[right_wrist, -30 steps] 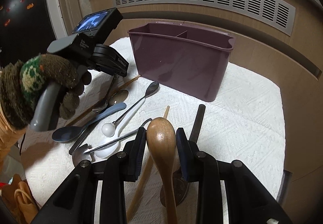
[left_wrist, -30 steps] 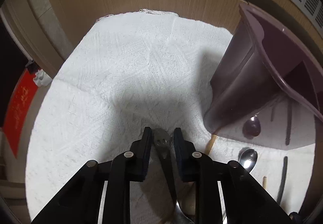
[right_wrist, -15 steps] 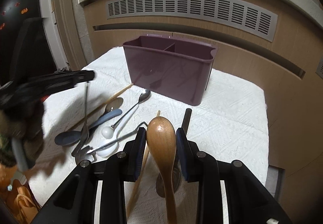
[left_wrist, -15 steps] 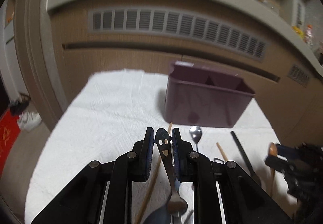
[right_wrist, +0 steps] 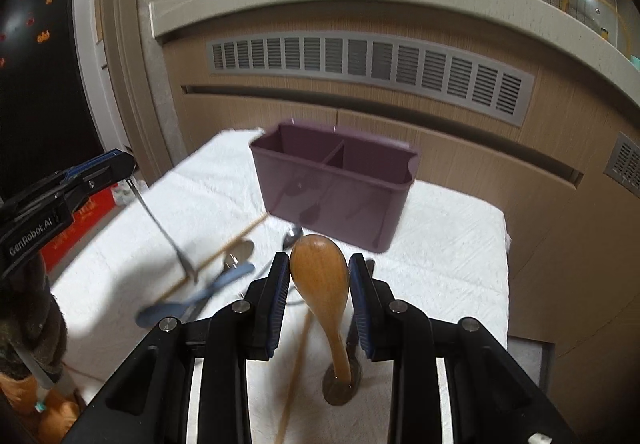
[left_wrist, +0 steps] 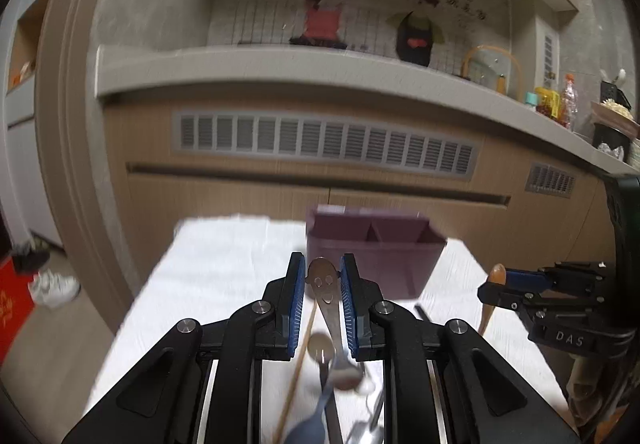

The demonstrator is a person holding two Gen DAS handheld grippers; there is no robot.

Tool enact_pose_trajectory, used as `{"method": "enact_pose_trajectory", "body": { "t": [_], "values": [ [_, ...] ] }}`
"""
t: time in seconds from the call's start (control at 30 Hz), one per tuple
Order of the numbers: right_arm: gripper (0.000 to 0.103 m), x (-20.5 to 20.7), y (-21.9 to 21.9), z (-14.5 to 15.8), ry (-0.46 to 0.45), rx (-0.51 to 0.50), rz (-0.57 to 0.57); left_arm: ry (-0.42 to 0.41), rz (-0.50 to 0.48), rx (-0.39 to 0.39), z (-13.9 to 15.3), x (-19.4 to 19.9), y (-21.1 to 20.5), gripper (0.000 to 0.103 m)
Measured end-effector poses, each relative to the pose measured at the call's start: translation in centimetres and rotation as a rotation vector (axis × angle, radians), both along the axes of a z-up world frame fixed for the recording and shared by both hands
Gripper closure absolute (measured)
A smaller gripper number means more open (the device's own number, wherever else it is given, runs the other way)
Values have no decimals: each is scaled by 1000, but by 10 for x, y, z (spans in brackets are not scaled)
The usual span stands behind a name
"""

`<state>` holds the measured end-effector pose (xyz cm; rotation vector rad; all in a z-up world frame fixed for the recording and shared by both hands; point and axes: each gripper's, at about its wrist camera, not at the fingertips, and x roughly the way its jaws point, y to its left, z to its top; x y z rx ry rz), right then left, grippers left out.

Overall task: Organize utensils
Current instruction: 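Carry the metal spoon over the caddy with the left tool while the right tool carries the wooden spoon there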

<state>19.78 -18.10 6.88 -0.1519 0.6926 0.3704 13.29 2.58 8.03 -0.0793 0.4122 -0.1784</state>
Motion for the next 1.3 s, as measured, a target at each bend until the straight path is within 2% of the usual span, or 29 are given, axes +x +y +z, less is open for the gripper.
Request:
{"method": "enact_pose_trajectory", "body": {
  "t": [0.1, 0.2, 0.3, 0.4, 0.53, 0.63, 0.73, 0.9, 1.13, 1.2, 1.3],
  "values": [
    [75, 11, 3, 28, -42, 6, 2, -52, -23, 14, 33, 15, -3, 85],
    [75, 27, 6, 71, -121, 29, 0, -134, -25, 27, 76, 33, -6, 85],
    [75, 49, 4, 113, -188, 66, -3, -164, -40, 17, 109, 55, -5, 85],
    [75, 69, 2, 143, -275, 80, -31, -188, -57, 20, 131, 78, -6, 85],
    [75, 92, 2, 157, -346, 89, -49, -163, -99, 36, 138, 113, -15, 85],
    [75, 116, 1, 145, -329, 108, -51, -102, -126, 33, 121, 143, -23, 84],
    [75, 139, -1, 119, -298, 107, -64, -58, -120, 62, 92, 172, -35, 84],
    [75, 174, -4, 63, -169, 98, -80, 85, -139, 67, 33, 212, -47, 84],
    [74, 192, 0, 4, -17, 85, -77, 278, -165, 34, -31, 244, -53, 82],
    [73, 195, 1, -11, 42, 81, -73, 314, -163, 14, -40, 247, -50, 71],
    [65, 192, 2, -24, 68, 60, -85, 310, -145, -14, -37, 240, -43, 62]
  ]
}}
